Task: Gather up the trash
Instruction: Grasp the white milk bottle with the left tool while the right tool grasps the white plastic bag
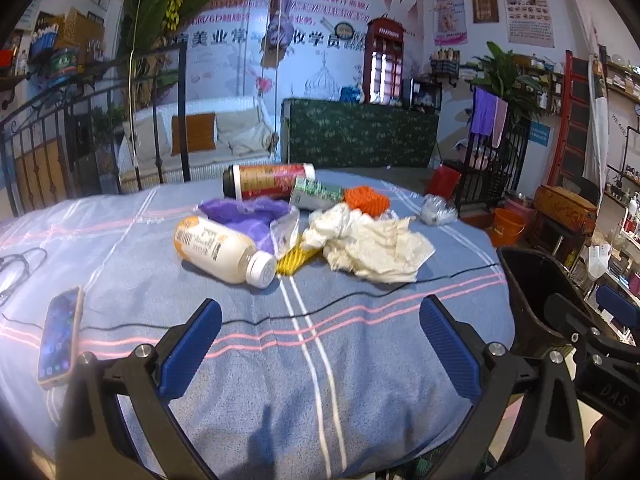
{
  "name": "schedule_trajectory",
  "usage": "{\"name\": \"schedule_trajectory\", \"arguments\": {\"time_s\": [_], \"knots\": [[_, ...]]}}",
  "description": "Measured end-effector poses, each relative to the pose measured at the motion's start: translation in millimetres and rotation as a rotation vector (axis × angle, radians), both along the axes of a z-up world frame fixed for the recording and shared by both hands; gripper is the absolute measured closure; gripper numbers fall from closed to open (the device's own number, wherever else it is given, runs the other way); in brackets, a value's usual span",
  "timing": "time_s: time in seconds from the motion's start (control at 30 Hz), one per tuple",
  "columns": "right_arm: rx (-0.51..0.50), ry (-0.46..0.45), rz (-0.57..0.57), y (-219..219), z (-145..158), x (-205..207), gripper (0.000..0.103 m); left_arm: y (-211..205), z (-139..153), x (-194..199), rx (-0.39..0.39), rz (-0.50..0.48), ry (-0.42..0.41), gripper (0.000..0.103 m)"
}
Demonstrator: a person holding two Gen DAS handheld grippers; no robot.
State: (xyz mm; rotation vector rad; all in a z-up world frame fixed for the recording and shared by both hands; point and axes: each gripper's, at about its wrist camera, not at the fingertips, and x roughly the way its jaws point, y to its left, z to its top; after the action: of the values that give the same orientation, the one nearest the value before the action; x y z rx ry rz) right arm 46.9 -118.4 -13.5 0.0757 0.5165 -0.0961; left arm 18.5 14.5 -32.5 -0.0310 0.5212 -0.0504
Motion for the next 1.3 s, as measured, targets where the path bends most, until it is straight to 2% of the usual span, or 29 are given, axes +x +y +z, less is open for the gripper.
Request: {"name": "schedule_trajectory", "arguments": {"time_s": [0.23,0.37,0.47,0.57,0.73,0.83,1.0,1.17,1.23,1.3], "knots": [[0.007,0.127,0.113,2,-16,39,0.004,28,-18,14,-0.008,0.068,0.097,0.005],[0.079,0.255,0.210,6,-32,77,0.004,45,-23,24,-0.010,0.089,0.160,0.005],[0.147,0.310,0.263,6,-42,100,0.004,63,-25,35,-0.045,0.110,0.217,0.005],[0.168,0.333,0.292,8,-45,121,0.004,77,-25,43,-0.085,0.149,0.238,0.005],[0.164,0.345,0.309,11,-43,154,0.006,85,-23,56,-0.066,0.154,0.253,0.005],[0.192,0.354,0.313,11,-42,180,0.016,87,-23,62,-0.062,0.144,0.266,0.005],[0.283,0.417,0.303,11,-56,220,0.042,92,-23,74,-0.080,0.145,0.286,0.005],[0.334,0.446,0.325,18,-65,236,0.045,98,-21,82,-0.088,0.146,0.290,0.005],[0.332,0.446,0.326,20,-68,237,0.056,101,-22,87,-0.101,0.145,0.296,0.005],[0.353,0.441,0.327,18,-70,238,0.074,106,-22,92,-0.129,0.142,0.305,0.005]]}}
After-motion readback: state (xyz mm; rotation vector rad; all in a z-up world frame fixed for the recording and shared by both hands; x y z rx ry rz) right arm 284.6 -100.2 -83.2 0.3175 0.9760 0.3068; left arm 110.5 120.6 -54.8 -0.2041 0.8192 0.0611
